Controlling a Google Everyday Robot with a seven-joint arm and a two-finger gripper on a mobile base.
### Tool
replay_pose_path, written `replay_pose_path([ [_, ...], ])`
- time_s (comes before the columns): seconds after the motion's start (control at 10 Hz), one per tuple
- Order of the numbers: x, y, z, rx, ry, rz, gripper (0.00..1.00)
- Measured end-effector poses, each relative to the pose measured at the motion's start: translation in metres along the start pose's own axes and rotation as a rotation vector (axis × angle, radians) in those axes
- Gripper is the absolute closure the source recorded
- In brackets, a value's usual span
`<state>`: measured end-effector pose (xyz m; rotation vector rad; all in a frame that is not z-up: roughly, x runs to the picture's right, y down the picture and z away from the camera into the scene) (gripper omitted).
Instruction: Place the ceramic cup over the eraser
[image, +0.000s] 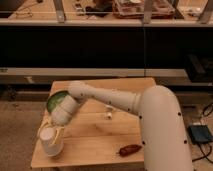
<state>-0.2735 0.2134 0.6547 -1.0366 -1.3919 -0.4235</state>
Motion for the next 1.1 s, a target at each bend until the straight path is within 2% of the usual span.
replay_pose_path([
  [0.1, 0.005, -0.003, 0.003, 0.002, 0.008, -0.015, 0.46],
  [0.2, 0.009, -0.01, 0.007, 0.011, 0.02, -0.037, 0.32],
  [0.4, 0.015, -0.015, 0.008, 0.018, 0.037, -0.054, 0.2],
  [0.8, 0.025, -0.012, 0.002, 0.03, 0.05, -0.047, 0.2],
  [1.1, 0.016, -0.011, -0.017, 0.064, 0.009, -0.043, 0.2],
])
